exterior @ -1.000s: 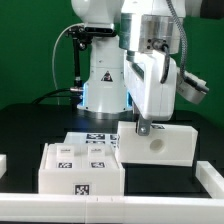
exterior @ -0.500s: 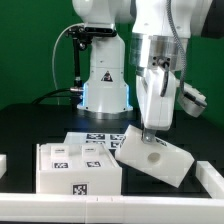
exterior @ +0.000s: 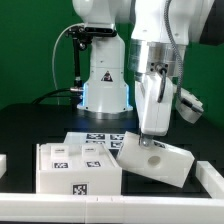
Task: Assemble cabinet
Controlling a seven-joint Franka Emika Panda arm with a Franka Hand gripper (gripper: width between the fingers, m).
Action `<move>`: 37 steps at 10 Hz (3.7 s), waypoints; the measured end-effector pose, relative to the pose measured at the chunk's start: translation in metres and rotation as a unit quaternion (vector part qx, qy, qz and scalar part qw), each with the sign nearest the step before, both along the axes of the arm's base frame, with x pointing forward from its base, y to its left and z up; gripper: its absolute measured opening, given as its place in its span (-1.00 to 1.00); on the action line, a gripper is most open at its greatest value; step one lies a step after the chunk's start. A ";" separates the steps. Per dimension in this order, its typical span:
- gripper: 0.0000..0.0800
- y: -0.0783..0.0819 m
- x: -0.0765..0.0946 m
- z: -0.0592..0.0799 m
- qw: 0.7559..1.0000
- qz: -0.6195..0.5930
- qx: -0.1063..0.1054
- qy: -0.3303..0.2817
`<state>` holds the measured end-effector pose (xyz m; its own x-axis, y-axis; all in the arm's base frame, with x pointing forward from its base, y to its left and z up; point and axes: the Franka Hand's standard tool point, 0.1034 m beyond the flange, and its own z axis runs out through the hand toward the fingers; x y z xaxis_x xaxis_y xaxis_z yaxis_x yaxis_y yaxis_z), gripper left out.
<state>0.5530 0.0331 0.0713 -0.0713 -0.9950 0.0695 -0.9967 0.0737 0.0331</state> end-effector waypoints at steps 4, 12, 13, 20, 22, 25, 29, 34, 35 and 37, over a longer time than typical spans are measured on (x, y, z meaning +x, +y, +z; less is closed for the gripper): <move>0.58 -0.024 0.009 0.037 0.999 0.049 0.021 -0.005; 0.62 -0.029 0.007 0.034 0.991 -0.134 0.013 -0.009; 0.62 -0.029 0.007 0.033 0.989 -0.145 0.012 -0.009; 0.62 -0.035 0.002 0.031 0.997 0.080 0.017 0.002; 0.62 -0.035 -0.002 0.028 0.973 0.228 0.000 0.025; 0.62 -0.045 -0.002 0.029 0.868 0.493 0.001 0.056; 0.62 -0.046 -0.003 0.029 0.801 0.596 0.006 0.065; 0.62 -0.086 -0.019 0.036 0.578 0.813 0.023 0.061; 0.62 -0.086 -0.019 0.035 0.582 0.811 0.023 0.062; 0.62 -0.090 -0.021 0.036 0.571 0.818 0.027 0.057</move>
Offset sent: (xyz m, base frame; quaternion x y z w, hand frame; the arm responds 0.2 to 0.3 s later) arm -0.0049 -0.0317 0.0489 -0.0044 -0.0306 -0.0430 0.9986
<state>0.5317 -0.0570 0.1068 0.9596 0.2762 -0.0534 0.2793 -0.9581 0.0635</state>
